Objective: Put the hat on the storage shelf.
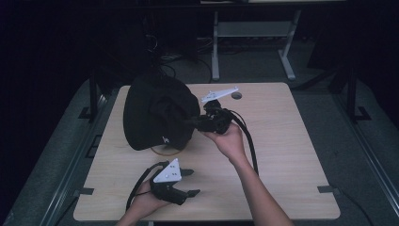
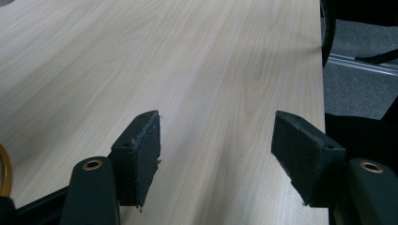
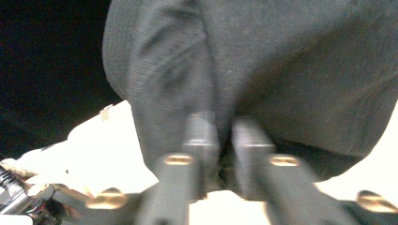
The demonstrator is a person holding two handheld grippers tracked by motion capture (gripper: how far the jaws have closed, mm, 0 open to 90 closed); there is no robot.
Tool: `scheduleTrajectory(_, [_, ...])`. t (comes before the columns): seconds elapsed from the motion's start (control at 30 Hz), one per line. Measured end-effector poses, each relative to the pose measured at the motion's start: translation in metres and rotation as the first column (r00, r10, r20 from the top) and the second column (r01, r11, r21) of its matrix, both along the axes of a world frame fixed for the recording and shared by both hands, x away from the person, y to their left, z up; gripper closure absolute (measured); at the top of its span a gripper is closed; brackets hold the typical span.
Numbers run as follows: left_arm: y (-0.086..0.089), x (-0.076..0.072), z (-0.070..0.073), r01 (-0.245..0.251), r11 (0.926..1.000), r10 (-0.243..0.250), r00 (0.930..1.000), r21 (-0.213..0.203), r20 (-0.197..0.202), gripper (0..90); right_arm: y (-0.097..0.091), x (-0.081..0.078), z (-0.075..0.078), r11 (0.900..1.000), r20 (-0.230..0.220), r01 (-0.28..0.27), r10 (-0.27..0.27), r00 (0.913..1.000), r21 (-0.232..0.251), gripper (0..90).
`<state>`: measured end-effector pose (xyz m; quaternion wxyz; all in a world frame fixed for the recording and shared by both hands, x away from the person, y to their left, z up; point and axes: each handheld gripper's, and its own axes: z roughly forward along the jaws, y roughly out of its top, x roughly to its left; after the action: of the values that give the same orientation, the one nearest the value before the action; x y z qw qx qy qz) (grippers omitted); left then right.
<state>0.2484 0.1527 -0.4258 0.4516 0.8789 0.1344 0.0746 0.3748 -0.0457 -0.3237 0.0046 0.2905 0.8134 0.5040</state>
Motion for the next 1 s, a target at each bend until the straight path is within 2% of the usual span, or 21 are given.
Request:
scheduleTrajectory(0.03, [0.0, 0.0, 0.0, 0.001, 1.0, -0.001, 1.0, 0.0, 0.0, 32.8, 0.0, -0.002, 0.001, 1.0, 0.032, 0.006, -0.006, 0.9995, -0.003, 88.2])
scheduleTrajectory(0.13, [-0.001, -0.001, 0.001, 0.009, 1.0, -0.009, 0.9999, 0.002, 0.007, 32.8, -0.002, -0.006, 0.01, 0.9993, 0.091, 0.031, -0.03, 0.9954, -0.019, 89.5])
scheduleTrajectory(0.23, [-0.001, 0.0, 0.001, 0.014, 0.9999, -0.014, 0.9998, -0.001, 0.011, 32.8, -0.004, -0.01, 0.027, 0.9975, 0.16, 0.064, -0.059, 0.9853, -0.029, 89.7])
scheduleTrajectory(0.33, [-0.004, -0.002, 0.0, 0.017, 0.9999, -0.017, 0.9999, 0.0, -0.001, 32.8, -0.002, -0.007, 0.048, 0.9967, 0.204, 0.073, -0.064, 0.9768, -0.036, 89.7])
scheduleTrajectory(0.37, [-0.005, -0.002, 0.0, 0.02, 0.9998, -0.02, 0.9998, -0.001, 0.003, 32.8, 0.002, -0.005, 0.059, 0.996, 0.227, 0.078, -0.066, 0.9716, -0.045, 89.7])
scheduleTrajectory(0.43, [-0.006, -0.003, 0.0, 0.027, 0.9996, -0.027, 0.9996, -0.004, -0.001, 32.8, 0.01, -0.001, 0.075, 0.9955, 0.253, 0.078, -0.062, 0.9656, -0.055, 89.6])
scheduleTrajectory(0.47, [-0.007, -0.002, 0.001, 0.028, 0.9996, -0.028, 0.9996, 0.002, -0.001, 32.8, 0.015, 0.001, 0.081, 0.9956, 0.255, 0.072, -0.055, 0.9655, -0.059, 89.6])
scheduleTrajectory(0.5, [-0.008, -0.002, 0.001, 0.029, 0.9996, -0.029, 0.9996, 0.002, -0.001, 32.8, 0.023, 0.006, 0.093, 0.9952, 0.274, 0.063, -0.04, 0.9609, -0.074, 89.6])
scheduleTrajectory(0.53, [-0.008, -0.003, 0.0, 0.027, 0.9996, -0.027, 0.9995, 0.001, -0.013, 32.8, 0.028, 0.008, 0.098, 0.9946, 0.284, 0.062, -0.036, 0.9582, -0.083, 89.6])
scheduleTrajectory(0.57, [-0.008, -0.003, 0.001, 0.035, 0.9993, -0.035, 0.9994, 0.011, -0.003, 32.9, 0.035, 0.012, 0.103, 0.9945, 0.292, 0.052, -0.023, 0.9563, -0.091, 89.6])
scheduleTrajectory(0.6, [-0.008, -0.003, 0.0, 0.035, 0.9993, -0.035, 0.9994, 0.008, -0.002, 32.8, 0.041, 0.015, 0.108, 0.9945, 0.285, 0.039, -0.01, 0.9585, -0.097, 89.7])
scheduleTrajectory(0.67, [-0.008, -0.002, 0.0, 0.043, 0.9989, -0.043, 0.999, 0.017, 0.009, 32.8, 0.053, 0.02, 0.115, 0.9936, 0.295, 0.036, -0.003, 0.9553, -0.107, 89.6])
scheduleTrajectory(0.7, [-0.008, -0.002, 0.0, 0.045, 0.9988, -0.045, 0.9989, 0.019, 0.01, 32.8, 0.062, 0.025, 0.118, 0.9935, 0.278, 0.014, 0.018, 0.9605, -0.113, 89.5])
scheduleTrajectory(0.77, [-0.008, -0.003, 0.0, 0.041, 0.9991, -0.041, 0.9992, 0.012, 0.003, 32.8, 0.073, 0.03, 0.118, 0.9913, 0.269, 0.007, 0.028, 0.9627, -0.132, 89.5])
scheduleTrajectory(0.93, [-0.006, -0.003, 0.001, 0.04, 0.9992, -0.04, 0.9992, 0.011, 0.005, 32.8, 0.096, 0.042, 0.105, 0.9844, 0.237, -0.002, 0.045, 0.9705, -0.176, 88.6])
scheduleTrajectory(1.0, [-0.006, -0.003, 0.0, 0.037, 0.9992, -0.037, 0.9993, 0.011, 0.001, 32.8, 0.099, 0.046, 0.097, 0.9843, 0.215, -0.015, 0.053, 0.9752, -0.176, 83.0])
